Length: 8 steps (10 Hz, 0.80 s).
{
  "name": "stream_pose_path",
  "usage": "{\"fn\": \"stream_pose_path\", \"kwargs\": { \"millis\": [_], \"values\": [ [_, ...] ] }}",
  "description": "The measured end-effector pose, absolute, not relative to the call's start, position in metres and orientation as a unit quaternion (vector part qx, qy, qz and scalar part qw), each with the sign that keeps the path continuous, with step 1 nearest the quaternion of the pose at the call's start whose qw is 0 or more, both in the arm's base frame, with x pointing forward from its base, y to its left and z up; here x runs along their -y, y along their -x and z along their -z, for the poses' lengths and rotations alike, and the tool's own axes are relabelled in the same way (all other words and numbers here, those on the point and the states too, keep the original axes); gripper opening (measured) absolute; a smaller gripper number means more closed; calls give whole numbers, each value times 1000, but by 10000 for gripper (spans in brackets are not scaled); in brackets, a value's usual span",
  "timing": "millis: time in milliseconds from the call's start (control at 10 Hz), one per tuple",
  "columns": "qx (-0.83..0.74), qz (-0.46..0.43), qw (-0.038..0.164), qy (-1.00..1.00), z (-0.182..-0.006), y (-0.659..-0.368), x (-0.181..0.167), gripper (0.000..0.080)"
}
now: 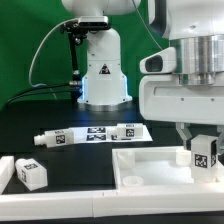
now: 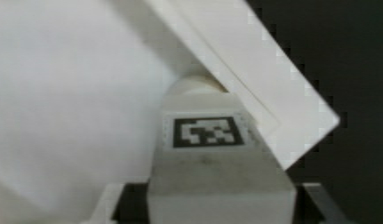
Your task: Assemble one leg
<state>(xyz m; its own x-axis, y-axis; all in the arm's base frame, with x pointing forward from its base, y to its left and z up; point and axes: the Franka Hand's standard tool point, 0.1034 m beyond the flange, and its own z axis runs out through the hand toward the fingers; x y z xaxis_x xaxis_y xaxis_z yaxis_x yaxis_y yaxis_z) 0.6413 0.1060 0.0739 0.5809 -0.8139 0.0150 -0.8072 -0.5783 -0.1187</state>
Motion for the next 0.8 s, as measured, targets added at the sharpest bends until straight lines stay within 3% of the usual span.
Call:
{"fn": "stream_pose_path", "kwargs": {
  "millis": [300,700,800],
  "values": [
    [-656,5,80,751,-74,-639,-103,285],
    [-680,-2,83,728,-73,-638,-104,287],
    [-623,-9,72,779,-72,-634,-106,527]
  ]
}}
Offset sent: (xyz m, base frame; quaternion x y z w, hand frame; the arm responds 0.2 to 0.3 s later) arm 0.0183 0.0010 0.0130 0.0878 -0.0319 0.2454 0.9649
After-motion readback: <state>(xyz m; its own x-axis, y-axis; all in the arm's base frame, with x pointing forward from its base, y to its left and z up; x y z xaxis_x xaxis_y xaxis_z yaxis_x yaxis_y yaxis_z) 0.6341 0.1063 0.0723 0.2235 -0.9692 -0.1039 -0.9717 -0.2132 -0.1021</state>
